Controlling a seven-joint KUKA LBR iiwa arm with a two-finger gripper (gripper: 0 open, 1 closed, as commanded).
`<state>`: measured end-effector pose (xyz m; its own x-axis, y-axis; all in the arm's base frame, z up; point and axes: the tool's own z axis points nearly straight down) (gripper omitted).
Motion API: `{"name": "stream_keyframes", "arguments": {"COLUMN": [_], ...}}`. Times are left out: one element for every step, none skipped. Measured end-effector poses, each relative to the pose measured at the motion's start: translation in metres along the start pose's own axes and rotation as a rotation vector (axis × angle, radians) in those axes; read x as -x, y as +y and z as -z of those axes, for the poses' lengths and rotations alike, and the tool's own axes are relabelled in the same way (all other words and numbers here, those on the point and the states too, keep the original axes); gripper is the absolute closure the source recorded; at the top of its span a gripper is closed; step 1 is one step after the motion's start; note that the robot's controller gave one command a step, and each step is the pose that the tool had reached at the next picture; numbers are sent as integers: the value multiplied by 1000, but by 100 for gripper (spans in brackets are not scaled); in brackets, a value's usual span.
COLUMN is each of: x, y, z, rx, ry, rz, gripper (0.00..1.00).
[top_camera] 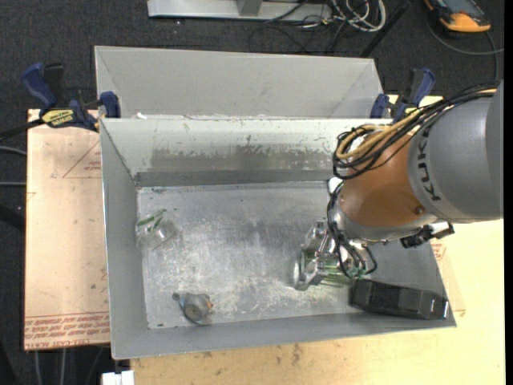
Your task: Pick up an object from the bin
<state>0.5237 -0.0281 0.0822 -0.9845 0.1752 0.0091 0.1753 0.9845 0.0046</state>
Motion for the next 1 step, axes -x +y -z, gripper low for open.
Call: {"name": "stream_keyframes", "arguments": {"x": [3], "y": [3], "z": [168], "rx": [-3], "ry": [-19], "rz": [11], "gripper": [100]}}
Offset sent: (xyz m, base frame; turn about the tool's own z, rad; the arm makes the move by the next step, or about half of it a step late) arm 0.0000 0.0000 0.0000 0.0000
